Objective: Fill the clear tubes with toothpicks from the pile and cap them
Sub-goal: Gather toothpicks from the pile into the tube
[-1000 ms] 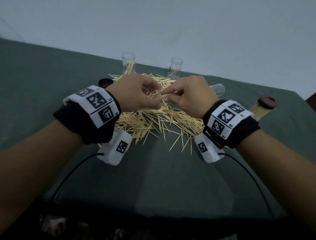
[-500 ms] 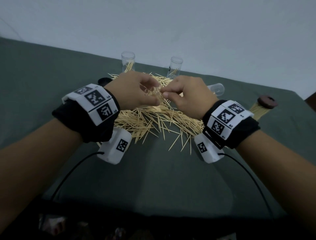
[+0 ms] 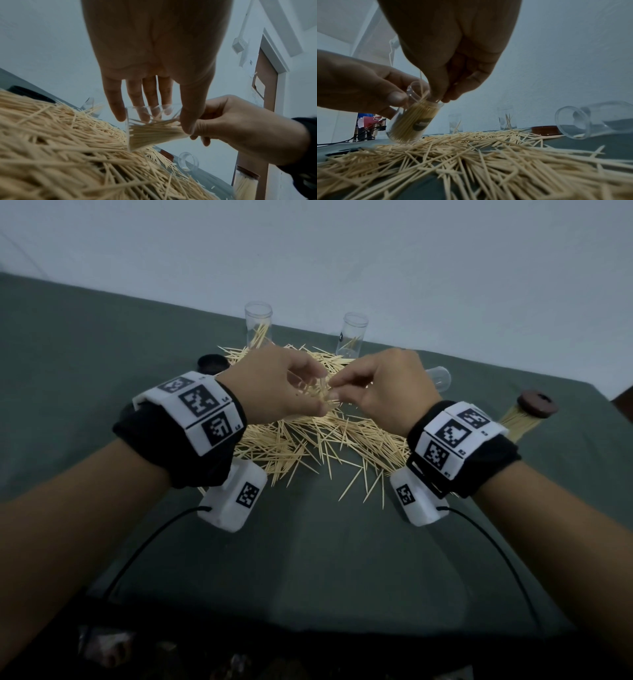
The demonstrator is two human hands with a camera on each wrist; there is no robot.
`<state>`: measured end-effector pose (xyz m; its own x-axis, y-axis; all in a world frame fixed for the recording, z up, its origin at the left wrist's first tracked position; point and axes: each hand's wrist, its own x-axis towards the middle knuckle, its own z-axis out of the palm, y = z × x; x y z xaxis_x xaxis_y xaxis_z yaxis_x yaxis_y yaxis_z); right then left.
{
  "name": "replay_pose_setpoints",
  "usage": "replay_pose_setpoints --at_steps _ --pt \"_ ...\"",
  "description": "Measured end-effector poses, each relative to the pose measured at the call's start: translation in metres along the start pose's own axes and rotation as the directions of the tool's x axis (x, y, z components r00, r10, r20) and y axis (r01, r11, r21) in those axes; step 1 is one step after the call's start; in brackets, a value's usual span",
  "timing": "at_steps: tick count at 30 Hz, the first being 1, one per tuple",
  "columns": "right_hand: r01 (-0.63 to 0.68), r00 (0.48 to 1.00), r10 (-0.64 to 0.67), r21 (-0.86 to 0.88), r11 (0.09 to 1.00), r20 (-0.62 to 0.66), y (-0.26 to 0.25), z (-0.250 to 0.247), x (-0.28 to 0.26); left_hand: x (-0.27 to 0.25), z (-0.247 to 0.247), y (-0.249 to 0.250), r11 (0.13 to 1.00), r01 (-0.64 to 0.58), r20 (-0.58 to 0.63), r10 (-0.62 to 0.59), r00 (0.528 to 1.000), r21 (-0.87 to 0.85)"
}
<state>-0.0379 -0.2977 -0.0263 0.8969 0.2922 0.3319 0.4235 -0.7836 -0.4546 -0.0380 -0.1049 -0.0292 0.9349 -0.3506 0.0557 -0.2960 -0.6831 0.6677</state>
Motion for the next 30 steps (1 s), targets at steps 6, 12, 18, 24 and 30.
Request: replay_pose_setpoints --at_steps 6,12,18,24,30 --pt "-0.023 1.000 0.023 0.086 0.996 -0.001 -0.001 -0.013 -0.002 0.001 0.001 -0.001 1.000 0.019 -0.022 -0.019 1.000 -0.014" --pt "-0.176 0.905 0.248 -0.224 0.959 0.347 0.018 -0.042 -0.018 0.001 0.001 0.000 1.000 0.007 -0.002 -0.007 1.000 0.025" --pt "-0.189 0.628 0.564 -0.597 0.779 0.537 0.041 -0.048 -0.037 -0.001 0.002 0.001 1.000 -0.009 0.019 0.009 1.000 0.030" --pt "-0.156 0.768 0.404 -0.466 0.871 0.498 0.038 -0.029 -0.031 -0.002 0.001 0.000 0.999 -0.009 0.020 0.008 1.000 0.042" --pt "-0.122 0.871 0.263 -0.337 0.934 0.415 0.036 -0.020 -0.026 -0.003 0.001 0.000 0.999 -0.002 0.024 0.001 1.000 0.046"
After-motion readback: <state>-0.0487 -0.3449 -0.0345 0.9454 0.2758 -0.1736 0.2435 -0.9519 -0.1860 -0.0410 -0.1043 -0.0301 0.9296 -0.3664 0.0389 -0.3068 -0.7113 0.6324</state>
